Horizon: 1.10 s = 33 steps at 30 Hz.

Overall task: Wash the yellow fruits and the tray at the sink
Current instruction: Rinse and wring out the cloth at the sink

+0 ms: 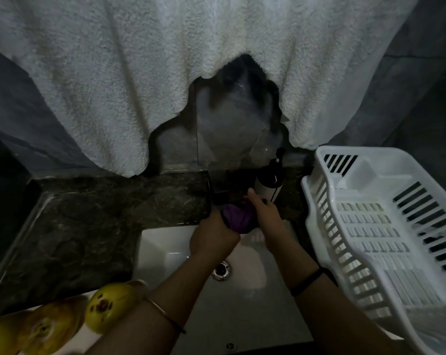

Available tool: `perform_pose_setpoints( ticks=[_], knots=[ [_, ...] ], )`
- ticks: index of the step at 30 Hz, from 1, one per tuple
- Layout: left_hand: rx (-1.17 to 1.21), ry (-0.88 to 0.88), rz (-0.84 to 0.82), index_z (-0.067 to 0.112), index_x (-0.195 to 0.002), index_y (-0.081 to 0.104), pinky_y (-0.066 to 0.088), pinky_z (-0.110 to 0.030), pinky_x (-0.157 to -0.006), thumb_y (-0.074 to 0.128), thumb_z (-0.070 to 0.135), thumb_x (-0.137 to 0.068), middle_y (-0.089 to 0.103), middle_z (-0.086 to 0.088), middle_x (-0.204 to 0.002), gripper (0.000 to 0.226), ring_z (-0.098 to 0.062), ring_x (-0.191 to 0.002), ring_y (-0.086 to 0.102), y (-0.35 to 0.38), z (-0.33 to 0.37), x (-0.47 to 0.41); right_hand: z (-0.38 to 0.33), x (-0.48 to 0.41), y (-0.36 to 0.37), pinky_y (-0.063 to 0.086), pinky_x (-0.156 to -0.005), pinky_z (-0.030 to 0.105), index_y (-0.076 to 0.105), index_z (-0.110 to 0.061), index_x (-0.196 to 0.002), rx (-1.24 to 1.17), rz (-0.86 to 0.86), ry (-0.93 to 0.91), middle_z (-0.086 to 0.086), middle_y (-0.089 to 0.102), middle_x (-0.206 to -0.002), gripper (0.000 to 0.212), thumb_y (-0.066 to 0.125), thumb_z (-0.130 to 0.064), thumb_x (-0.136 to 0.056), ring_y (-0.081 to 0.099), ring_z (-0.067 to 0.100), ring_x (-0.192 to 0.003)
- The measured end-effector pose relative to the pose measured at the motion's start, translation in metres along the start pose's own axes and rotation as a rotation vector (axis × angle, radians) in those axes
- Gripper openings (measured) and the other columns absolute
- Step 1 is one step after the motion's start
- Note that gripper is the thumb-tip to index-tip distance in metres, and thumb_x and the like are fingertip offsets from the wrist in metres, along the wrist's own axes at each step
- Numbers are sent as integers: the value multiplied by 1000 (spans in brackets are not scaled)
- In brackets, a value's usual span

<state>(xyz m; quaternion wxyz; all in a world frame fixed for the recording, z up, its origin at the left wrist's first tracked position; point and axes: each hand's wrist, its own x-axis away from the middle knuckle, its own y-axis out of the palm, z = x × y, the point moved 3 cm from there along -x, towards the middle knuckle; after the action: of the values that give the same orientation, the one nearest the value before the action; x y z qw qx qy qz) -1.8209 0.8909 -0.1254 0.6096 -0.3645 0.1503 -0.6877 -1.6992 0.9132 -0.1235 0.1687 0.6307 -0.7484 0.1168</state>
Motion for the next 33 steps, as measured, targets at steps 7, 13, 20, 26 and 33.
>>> perform_pose_setpoints(
  ticks=[7, 13, 20, 26, 33],
  knots=[
    [427, 37, -195, 13, -109, 55, 53, -20, -70, 80, 26, -74, 63, 3, -95, 45, -13, -86, 62, -22, 14, 1, -3, 7, -11, 54, -67, 31, 55, -13, -112, 114, -60, 100, 9, 62, -103, 30, 53, -37, -94, 62, 22, -88],
    [415, 40, -235, 14, -114, 52, 47, -18, -45, 45, 43, -97, 62, -5, -83, 34, -14, -62, 58, -36, 21, 13, -24, 9, -15, 54, -59, 27, 59, -8, -83, 17, -132, -60, 10, 62, -78, 15, 54, -17, -95, 61, 19, -68],
    [431, -27, -117, 16, -105, 60, 50, -31, -75, 42, 32, -101, 62, -8, -104, 24, -19, -89, 57, -70, 26, 6, -47, 3, -29, 45, -69, 32, 59, -10, -68, 261, -71, -159, 7, 57, -70, 26, 58, -14, -93, 56, 19, -68],
    [921, -154, -22, 9, -121, 56, 47, -51, -97, 45, 40, -98, 65, -16, -113, 40, -35, -106, 61, -101, 37, 4, -48, -3, -39, 45, -53, 30, 53, -7, -80, 618, -175, 98, 13, 54, -72, 21, 47, -15, -99, 54, 24, -60],
    [952, -111, -243, 8, -110, 59, 43, -37, -93, 40, 37, -100, 61, -10, -120, 36, -23, -106, 59, -88, 70, 12, -51, 1, -29, 39, -65, 26, 54, -10, -72, 1033, -226, -134, 6, 55, -73, 24, 55, -21, -93, 54, 18, -69]
  ],
)
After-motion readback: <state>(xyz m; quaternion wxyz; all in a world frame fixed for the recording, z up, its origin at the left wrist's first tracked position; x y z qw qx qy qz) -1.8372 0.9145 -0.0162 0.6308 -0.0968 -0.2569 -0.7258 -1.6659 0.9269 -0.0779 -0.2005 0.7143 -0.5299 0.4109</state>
